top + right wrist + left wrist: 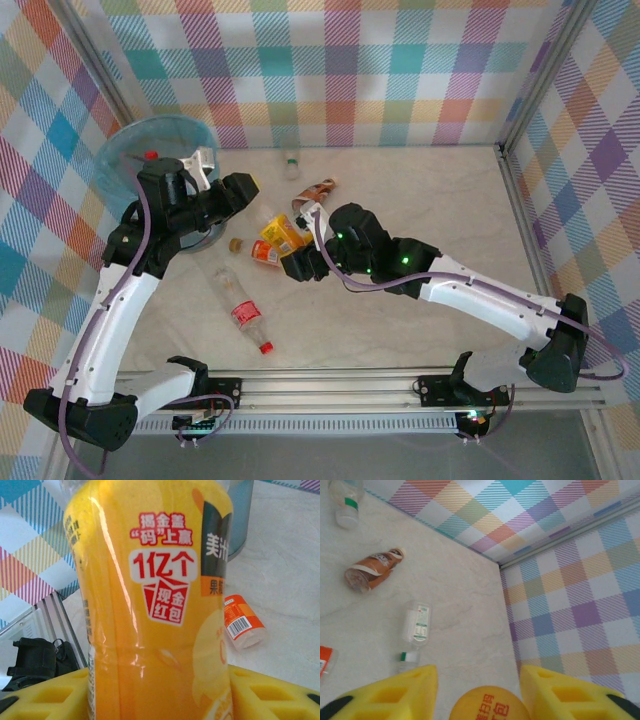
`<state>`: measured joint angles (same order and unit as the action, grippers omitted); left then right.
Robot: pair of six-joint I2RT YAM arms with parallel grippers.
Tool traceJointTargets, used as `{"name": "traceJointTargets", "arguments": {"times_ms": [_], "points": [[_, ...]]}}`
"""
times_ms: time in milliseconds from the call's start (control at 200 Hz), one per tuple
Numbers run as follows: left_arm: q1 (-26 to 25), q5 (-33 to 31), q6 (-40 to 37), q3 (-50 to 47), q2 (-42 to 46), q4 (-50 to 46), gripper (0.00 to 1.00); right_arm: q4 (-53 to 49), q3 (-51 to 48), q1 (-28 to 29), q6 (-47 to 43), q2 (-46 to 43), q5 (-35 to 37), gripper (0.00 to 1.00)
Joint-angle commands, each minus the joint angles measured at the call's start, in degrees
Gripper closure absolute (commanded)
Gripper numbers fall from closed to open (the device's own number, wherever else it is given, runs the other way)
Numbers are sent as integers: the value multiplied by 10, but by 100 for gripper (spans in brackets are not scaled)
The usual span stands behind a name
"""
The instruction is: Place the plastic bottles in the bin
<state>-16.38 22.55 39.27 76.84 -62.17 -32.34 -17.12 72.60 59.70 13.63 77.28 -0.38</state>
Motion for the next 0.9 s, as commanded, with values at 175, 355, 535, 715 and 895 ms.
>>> {"name": "traceJointTargets", "arguments": {"times_ms": [175,355,535,715,895], "points": [[-5,-3,14,-3,15,23,85,39,11,1,-35,-8,-19,42],[-5,-44,10,8,34,12,100,45,20,1,-35,-3,-11,36],[-5,-110,4,28,47,-4,100,44,41,1,-23,7,11,19],[-5,-199,-25,71,50,-37,100,38,79,1,-17,20,35,4],[-4,-297,-84,138,46,-60,100,34,101,1,-20,22,60,0]]}}
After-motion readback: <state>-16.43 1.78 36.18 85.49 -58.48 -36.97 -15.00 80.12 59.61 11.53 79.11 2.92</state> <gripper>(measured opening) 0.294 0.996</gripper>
